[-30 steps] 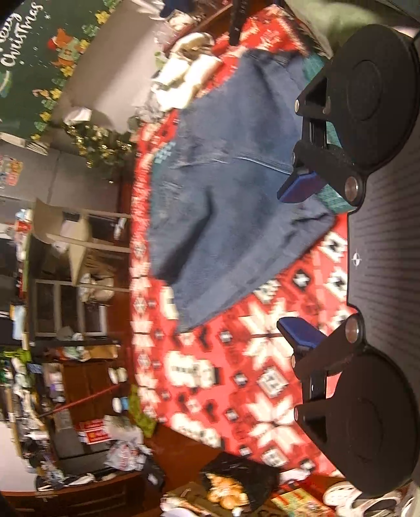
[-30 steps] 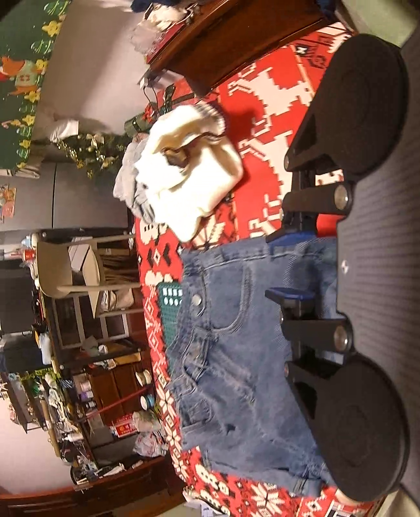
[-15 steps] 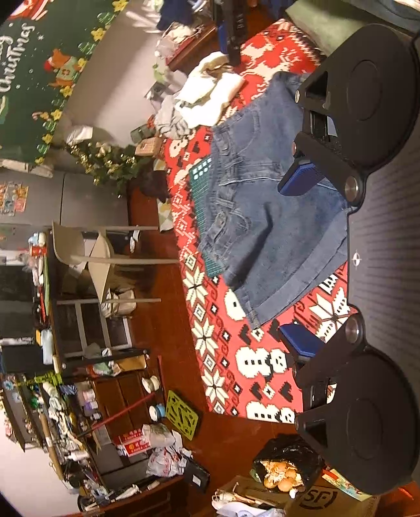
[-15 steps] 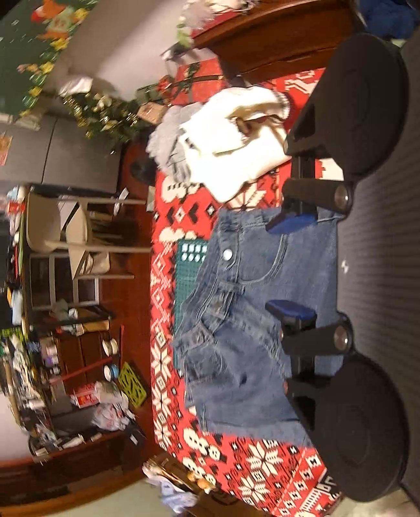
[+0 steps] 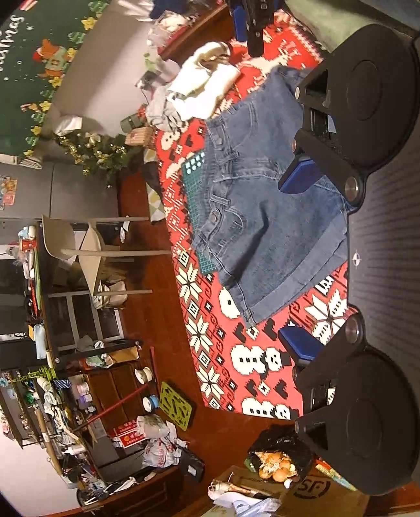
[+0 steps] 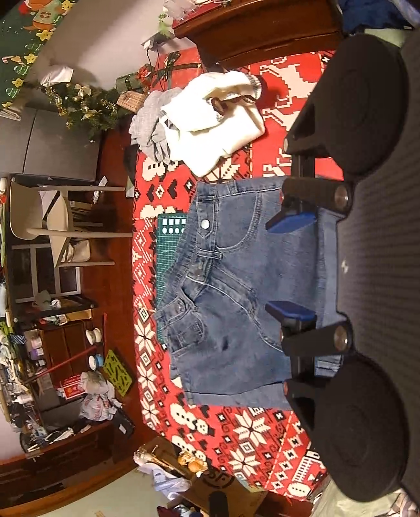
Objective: Fold clothes
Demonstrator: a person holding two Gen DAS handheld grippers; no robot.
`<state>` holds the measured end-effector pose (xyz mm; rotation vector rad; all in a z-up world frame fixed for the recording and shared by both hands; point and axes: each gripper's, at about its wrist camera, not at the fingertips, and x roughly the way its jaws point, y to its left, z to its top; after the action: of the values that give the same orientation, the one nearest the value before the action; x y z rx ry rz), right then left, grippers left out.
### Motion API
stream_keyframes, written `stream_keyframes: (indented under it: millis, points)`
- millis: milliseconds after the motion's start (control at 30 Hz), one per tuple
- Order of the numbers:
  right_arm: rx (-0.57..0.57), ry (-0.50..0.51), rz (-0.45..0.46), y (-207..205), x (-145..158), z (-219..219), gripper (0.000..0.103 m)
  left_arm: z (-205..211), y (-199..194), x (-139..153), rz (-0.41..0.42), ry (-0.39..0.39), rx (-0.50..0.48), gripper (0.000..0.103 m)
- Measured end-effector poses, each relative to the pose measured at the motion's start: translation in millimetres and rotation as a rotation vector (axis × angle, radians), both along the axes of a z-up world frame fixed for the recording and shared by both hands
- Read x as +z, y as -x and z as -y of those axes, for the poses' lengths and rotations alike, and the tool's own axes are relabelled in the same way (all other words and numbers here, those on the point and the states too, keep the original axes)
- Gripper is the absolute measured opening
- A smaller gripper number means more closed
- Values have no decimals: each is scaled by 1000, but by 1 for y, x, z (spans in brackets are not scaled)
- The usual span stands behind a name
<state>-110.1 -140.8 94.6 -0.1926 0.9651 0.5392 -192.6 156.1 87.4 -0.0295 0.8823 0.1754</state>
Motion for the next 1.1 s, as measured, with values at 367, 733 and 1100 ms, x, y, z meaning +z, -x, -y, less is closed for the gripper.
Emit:
stream_keyframes:
  millis: [367, 733, 1100]
  points:
    - [-19, 11, 46, 25, -7, -32, 55, -16, 9, -52, -6, 130, 145, 89]
    - [-11, -29, 0, 22, -44, -68, 58, -72, 24, -100, 4, 255, 333, 89]
    - [-59, -43, -1, -53, -102, -78, 58, -133, -8, -121, 132, 372, 391, 88]
